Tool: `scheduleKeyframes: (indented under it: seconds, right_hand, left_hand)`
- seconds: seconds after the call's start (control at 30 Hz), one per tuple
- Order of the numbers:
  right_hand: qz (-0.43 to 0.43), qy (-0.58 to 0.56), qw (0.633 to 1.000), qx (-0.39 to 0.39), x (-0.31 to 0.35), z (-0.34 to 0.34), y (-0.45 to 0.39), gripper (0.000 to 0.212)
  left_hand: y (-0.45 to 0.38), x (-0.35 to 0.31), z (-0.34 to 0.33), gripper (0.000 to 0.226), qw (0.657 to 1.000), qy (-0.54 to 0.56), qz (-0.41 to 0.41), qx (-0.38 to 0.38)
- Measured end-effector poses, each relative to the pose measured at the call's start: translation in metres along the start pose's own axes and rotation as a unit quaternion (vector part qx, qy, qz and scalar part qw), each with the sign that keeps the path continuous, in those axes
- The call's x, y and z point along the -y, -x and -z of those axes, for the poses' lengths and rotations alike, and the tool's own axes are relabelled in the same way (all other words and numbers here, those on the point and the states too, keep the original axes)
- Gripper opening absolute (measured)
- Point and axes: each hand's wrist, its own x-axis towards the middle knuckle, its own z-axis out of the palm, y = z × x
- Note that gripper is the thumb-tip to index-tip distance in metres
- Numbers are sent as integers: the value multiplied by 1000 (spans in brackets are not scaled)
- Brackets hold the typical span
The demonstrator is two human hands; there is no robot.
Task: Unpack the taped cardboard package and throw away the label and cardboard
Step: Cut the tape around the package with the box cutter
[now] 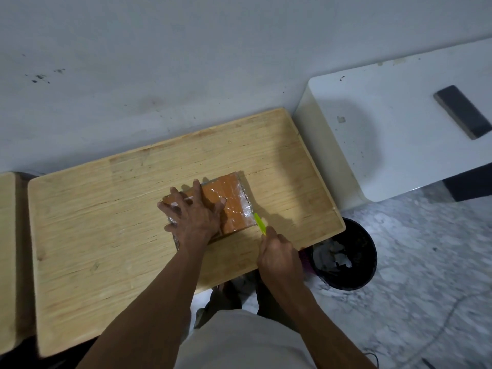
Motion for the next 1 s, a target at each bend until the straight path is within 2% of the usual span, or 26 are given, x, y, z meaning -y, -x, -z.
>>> scheduleKeyframes:
  seconds: [0.17,0.3,0.4,0.53,0.7,0.83,1.0]
  right_hand:
    - [-4,16,1000,5,-18,-5,25,30]
    - [-1,-13,1000,-9,-28,-7,23,29]
    - [-38,-118,991,-43,-23,9,18,24]
    - [-106,-278,949,-105,-12,37,0,27]
    - [-138,-333,922,-139,-6,55,-43,34]
    - [-109,-346,925,-111,-16,53,-63,31]
    - [-86,-328,940,-47,-37,44,-89,25]
  left_hand:
    - [0,-2,3,87,1000,11,5,4]
    - [1,0,2,88,1000,3,6,9]
    - [1,0,2,88,1000,4,3,12]
    - [0,5,3,89,1000,12,-8,17]
    - [8,22,0,92,998,31,-39,-25]
    - [17,43,-10,98,998,43,-38,-11]
    - [14,67,-22,106,997,5,-65,-34]
